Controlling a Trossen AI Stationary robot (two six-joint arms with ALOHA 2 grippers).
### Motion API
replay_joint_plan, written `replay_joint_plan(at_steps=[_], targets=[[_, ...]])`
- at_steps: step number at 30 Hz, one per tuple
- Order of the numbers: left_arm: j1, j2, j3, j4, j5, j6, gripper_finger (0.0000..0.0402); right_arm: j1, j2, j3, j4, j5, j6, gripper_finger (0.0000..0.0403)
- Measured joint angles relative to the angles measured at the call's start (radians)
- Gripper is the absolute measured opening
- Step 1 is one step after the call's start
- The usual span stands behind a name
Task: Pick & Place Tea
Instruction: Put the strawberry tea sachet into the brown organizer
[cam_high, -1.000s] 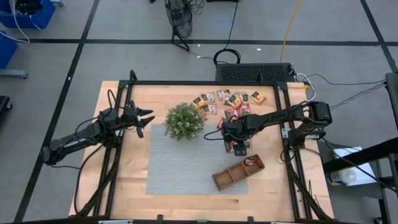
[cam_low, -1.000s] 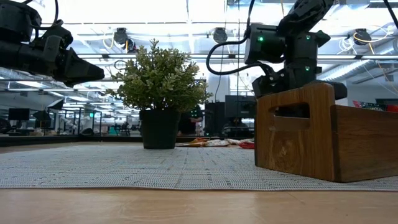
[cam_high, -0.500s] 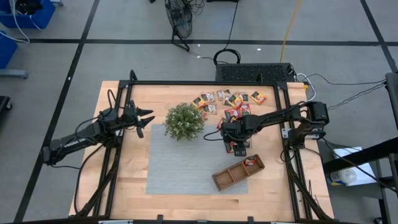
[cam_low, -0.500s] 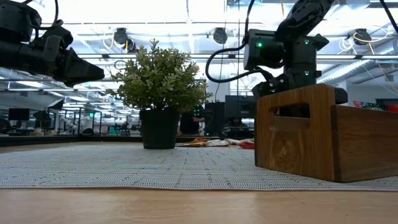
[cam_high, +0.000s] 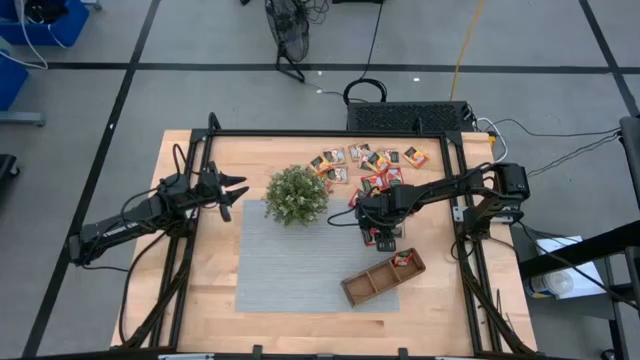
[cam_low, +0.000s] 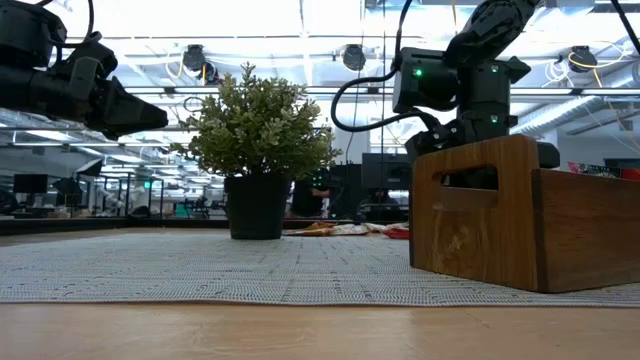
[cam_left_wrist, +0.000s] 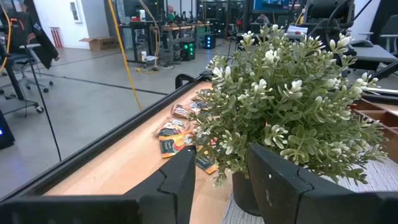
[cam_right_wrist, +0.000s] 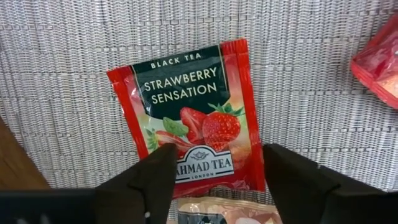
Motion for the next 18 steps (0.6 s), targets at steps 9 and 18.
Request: replay_joint_plan(at_steps=[9,18], targets=[[0.000,0.000,0.000,0.000,0.000,0.000,0.0147,0.000,0.000,-0.001,0.009,0.004,-0.046,0.0105],[0.000,0.000,0.000,0.000,0.000,0.000,0.0147,0.000,0.002,-0.003,0.061,0.056,-0.084,0.0004]])
